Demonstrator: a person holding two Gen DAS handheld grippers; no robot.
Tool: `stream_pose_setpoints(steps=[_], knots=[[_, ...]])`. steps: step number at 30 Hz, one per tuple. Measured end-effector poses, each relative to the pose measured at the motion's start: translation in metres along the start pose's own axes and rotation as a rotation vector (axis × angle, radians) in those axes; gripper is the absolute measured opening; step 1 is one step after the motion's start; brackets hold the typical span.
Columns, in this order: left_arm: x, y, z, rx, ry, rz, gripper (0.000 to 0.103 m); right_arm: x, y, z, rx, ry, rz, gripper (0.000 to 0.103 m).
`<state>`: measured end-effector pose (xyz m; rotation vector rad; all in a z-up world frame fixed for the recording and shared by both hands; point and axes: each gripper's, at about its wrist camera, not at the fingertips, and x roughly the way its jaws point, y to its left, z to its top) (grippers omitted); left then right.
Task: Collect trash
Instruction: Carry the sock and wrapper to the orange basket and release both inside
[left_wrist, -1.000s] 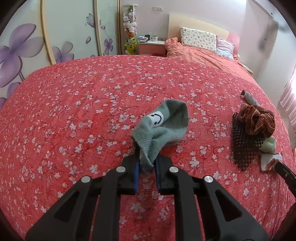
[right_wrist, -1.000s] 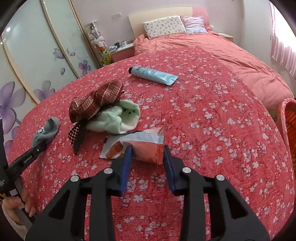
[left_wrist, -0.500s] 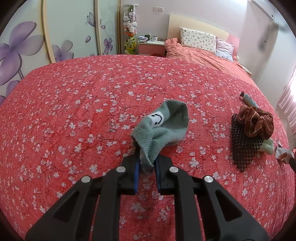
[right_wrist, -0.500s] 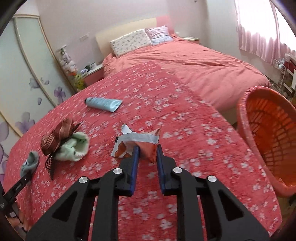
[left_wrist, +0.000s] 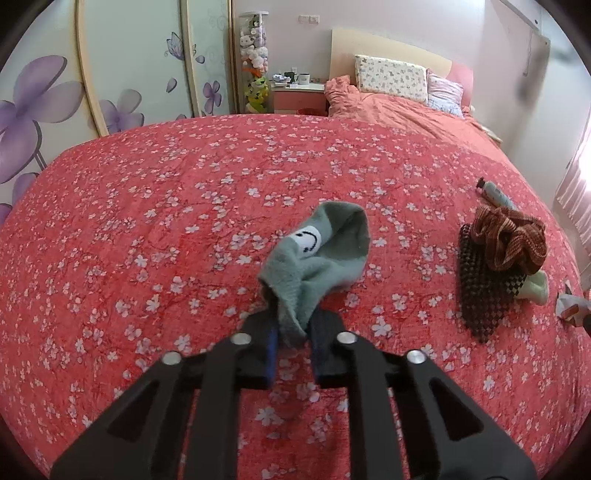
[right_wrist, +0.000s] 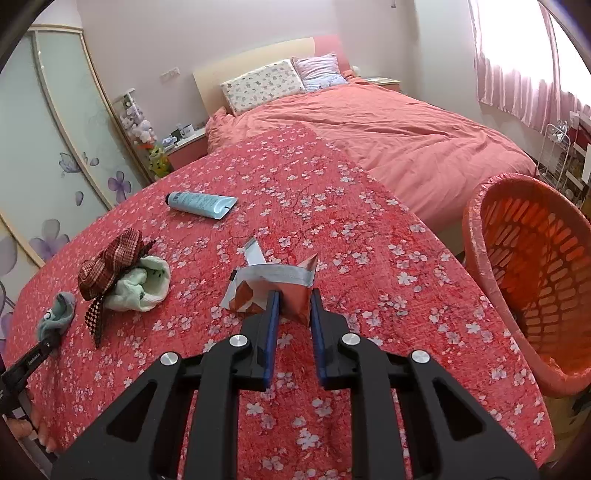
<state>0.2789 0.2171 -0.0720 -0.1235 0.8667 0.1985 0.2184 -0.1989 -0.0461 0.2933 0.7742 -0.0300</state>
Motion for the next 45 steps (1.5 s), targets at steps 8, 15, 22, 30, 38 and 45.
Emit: stream_pose_setpoints(steps=[8,15,22,30,38,45], knots=[[-0.029,-0.005,0.003,0.045,-0.087,-0.04,0.009,-0.024,-0.006,0.005,-0.027,-0.057,0.017,0.009],[-0.067,-0.027,0.007,0.064,-0.142,-0.093,0.009,-0.043,-0.011,0.006,-0.034,-0.108,0.041,0.007],[-0.113,-0.072,0.01,0.1,-0.194,-0.177,0.009,-0.079,-0.027,0.014,0.001,-0.207,0.054,0.007],[-0.157,-0.147,0.006,0.183,-0.236,-0.314,0.009,-0.128,-0.058,0.021,0.054,-0.343,0.023,0.007],[-0.178,-0.233,-0.012,0.275,-0.221,-0.465,0.009,-0.153,-0.101,0.025,0.103,-0.428,-0.065,0.007],[-0.183,-0.324,-0.04,0.374,-0.168,-0.603,0.009,-0.167,-0.148,0.023,0.157,-0.479,-0.172,0.007]])
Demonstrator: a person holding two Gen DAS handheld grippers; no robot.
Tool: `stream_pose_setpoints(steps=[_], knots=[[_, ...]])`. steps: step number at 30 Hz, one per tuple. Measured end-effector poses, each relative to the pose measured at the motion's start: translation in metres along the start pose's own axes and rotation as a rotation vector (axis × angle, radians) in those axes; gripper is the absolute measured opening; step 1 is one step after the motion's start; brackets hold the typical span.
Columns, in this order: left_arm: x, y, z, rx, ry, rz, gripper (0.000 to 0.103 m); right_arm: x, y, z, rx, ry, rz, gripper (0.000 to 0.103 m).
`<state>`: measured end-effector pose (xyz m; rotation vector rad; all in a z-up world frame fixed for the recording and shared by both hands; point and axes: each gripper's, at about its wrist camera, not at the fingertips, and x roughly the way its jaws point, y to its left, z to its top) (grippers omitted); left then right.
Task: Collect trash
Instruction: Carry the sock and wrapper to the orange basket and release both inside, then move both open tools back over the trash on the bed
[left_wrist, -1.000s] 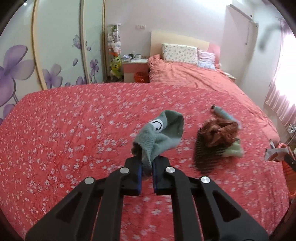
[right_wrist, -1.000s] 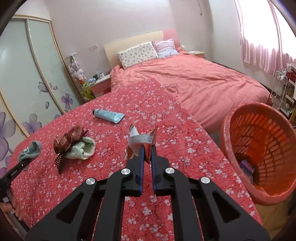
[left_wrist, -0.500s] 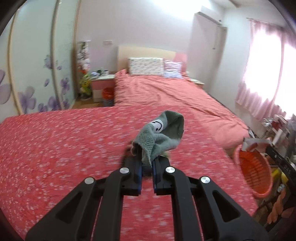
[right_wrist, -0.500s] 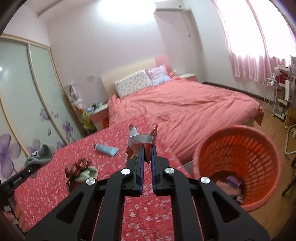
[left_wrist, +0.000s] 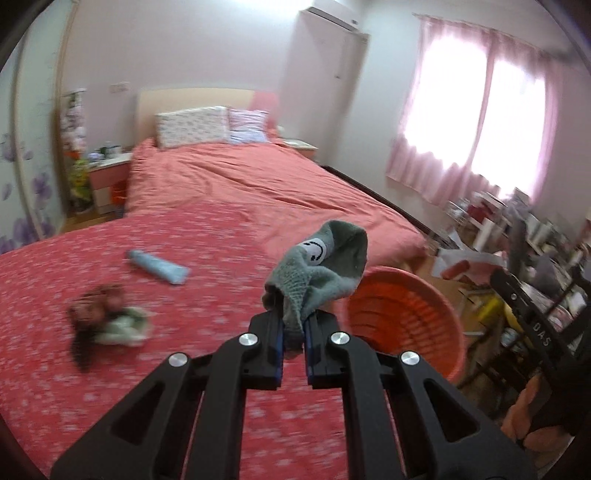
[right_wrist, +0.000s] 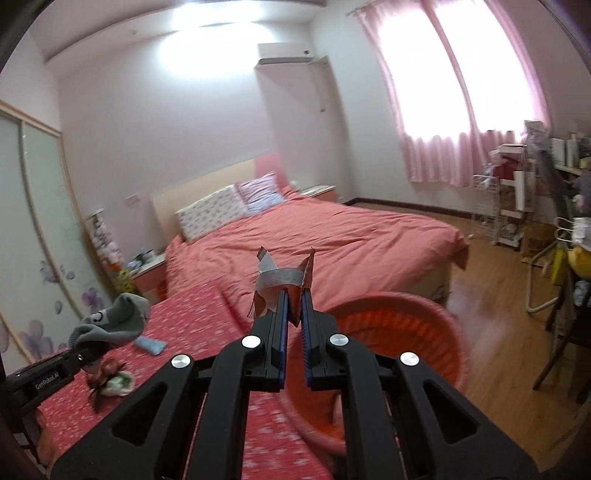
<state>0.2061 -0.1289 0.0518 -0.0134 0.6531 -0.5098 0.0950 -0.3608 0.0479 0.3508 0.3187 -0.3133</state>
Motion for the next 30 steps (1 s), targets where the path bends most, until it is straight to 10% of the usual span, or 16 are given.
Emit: stream_pose_setpoints(steps=[22,30], knots=[[0.122,-0.102,-0.027,0.115,0.183,-0.142,0.013,0.036,-0.066,-0.014,0.12,0.077,-0.092,0.008],[0.142,-0.092,-0.039,0.099,0.226,-0.105,0.041,0.048,-0.074,-0.027,0.162,0.172,-0.061,0.026]])
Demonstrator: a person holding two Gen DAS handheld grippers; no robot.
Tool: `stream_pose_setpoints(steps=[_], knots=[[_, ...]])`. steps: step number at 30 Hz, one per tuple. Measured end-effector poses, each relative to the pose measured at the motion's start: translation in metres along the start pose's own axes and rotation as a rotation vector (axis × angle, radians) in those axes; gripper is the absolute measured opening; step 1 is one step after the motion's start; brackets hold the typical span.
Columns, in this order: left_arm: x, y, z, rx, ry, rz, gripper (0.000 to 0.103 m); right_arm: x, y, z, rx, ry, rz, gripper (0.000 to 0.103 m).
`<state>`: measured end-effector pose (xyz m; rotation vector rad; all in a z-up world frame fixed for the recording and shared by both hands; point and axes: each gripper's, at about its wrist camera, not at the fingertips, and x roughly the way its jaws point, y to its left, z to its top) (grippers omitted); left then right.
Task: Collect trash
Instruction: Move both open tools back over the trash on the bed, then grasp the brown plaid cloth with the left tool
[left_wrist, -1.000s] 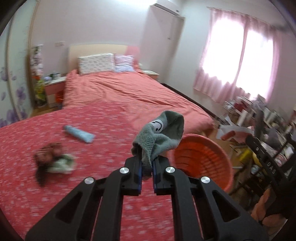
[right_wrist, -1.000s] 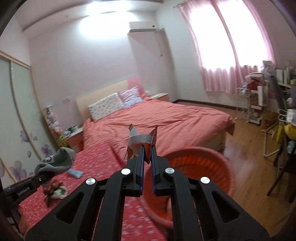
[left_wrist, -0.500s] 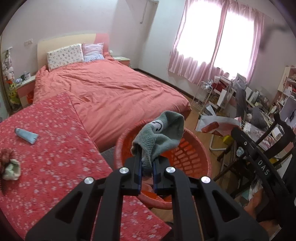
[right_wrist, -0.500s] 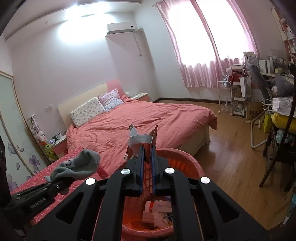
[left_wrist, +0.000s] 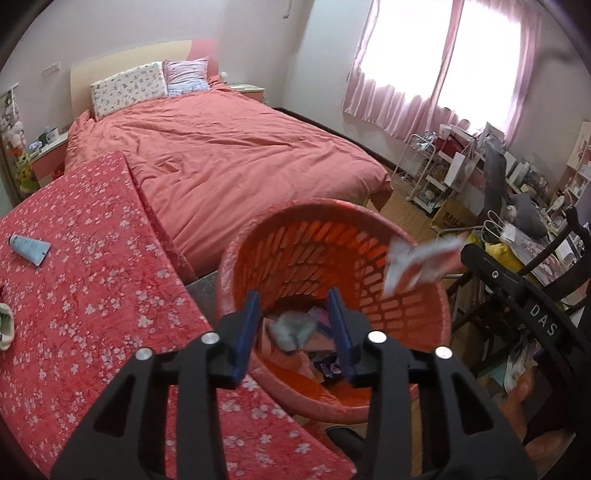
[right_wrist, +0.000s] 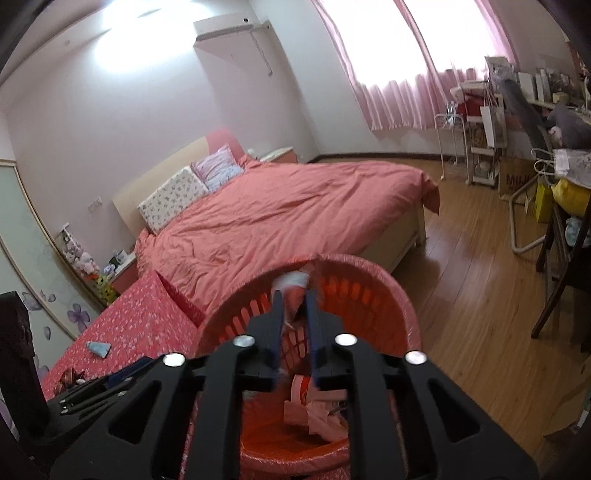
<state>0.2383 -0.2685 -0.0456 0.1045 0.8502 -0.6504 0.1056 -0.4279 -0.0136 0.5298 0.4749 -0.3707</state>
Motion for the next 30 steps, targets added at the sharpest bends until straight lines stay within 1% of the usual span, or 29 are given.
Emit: stream_pose_setpoints(steps=[3,4,5,7,10,17,24,26,30], knots=[[-0.002,0.01,-0.002,-0.012,-0.003,0.025,0.047,-0.003,0.002,-0.001,-0.003,0.004,0.002,0.035],[-0.004,0.015,-0.004,-0.015,-0.007,0.038,0.051,-0.003,0.003,0.0,-0.005,0.004,0.001,0.04],[-0.006,0.018,-0.005,-0.016,-0.01,0.05,0.053,-0.004,0.005,0.0,-0.01,0.002,0.0,0.043],[-0.012,0.029,-0.007,-0.017,-0.021,0.086,0.062,-0.006,0.008,-0.001,-0.023,-0.001,-0.005,0.044],[-0.024,0.045,-0.014,-0.021,-0.032,0.131,0.067,-0.01,0.016,-0.002,-0.051,-0.005,-0.014,0.049],[-0.059,0.104,-0.028,-0.055,-0.055,0.243,0.068,-0.003,0.036,-0.009,-0.106,0.023,0.004,0.049],[-0.1,0.163,-0.039,-0.087,-0.117,0.373,0.068,-0.001,0.075,-0.025,-0.199,0.054,0.044,0.049],[-0.114,0.188,-0.042,-0.119,-0.126,0.424,0.068,-0.002,0.085,-0.03,-0.222,0.061,0.052,0.049],[-0.134,0.237,-0.047,-0.216,-0.136,0.488,0.068,0.0,0.108,-0.043,-0.288,0.084,0.06,0.049]])
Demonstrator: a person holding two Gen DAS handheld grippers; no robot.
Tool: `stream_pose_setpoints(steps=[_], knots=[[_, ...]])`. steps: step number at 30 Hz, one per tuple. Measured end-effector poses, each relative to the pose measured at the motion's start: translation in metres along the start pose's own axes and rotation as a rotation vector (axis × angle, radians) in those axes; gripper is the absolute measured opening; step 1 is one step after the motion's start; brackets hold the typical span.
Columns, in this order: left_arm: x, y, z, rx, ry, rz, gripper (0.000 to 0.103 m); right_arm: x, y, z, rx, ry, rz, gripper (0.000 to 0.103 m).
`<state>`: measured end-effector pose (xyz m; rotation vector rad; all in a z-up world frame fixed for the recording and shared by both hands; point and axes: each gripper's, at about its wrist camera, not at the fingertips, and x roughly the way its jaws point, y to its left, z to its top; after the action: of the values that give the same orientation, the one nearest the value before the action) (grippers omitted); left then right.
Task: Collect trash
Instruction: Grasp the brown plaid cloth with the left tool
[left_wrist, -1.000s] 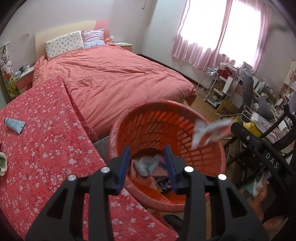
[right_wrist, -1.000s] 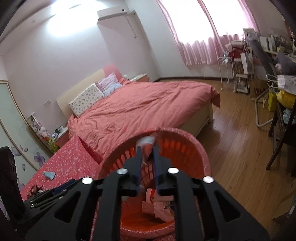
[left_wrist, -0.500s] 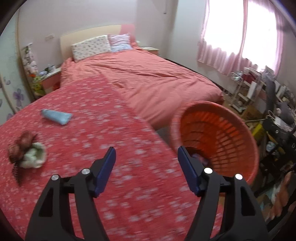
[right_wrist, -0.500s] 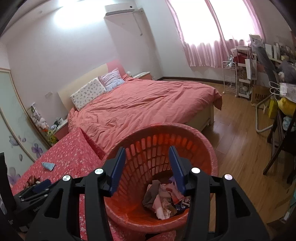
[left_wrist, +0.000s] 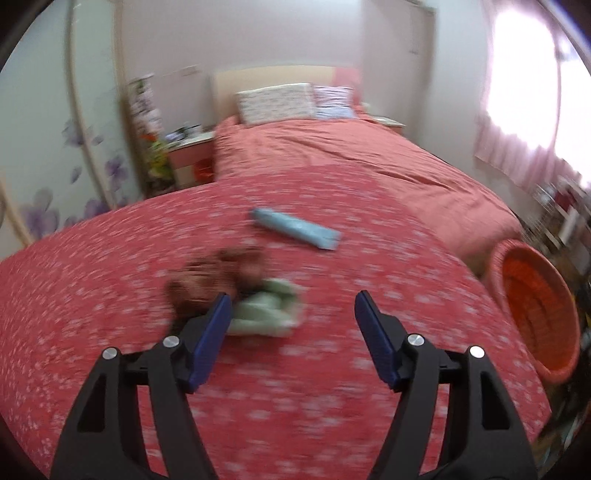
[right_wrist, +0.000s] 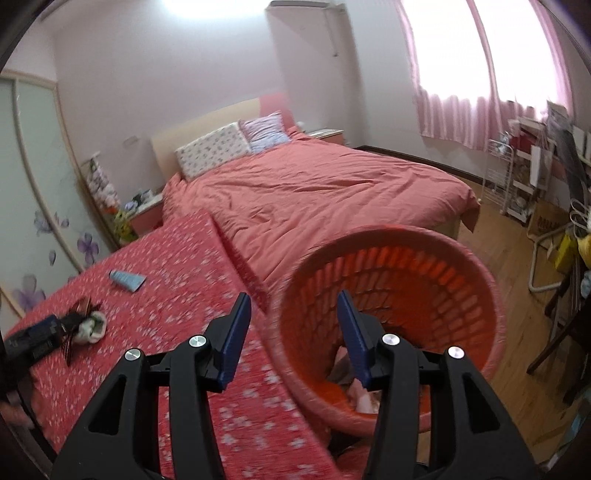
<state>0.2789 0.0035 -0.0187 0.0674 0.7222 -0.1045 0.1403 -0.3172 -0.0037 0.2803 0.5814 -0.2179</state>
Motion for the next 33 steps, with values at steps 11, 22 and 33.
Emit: stream_pose_setpoints(steps=[11,22,33], knots=[[0.036,0.087,0.013,-0.176,0.082,0.026,0.056,0.012,0.05,-0.013,-0.098,0.041,0.037,0.049],[0.06,0.082,0.004,-0.139,0.15,-0.03,0.021,0.023,0.084,-0.026,-0.174,0.084,0.065,0.049],[0.019,0.105,0.02,-0.179,0.016,-0.027,0.013,0.021,0.108,-0.029,-0.204,0.088,0.089,0.049]])
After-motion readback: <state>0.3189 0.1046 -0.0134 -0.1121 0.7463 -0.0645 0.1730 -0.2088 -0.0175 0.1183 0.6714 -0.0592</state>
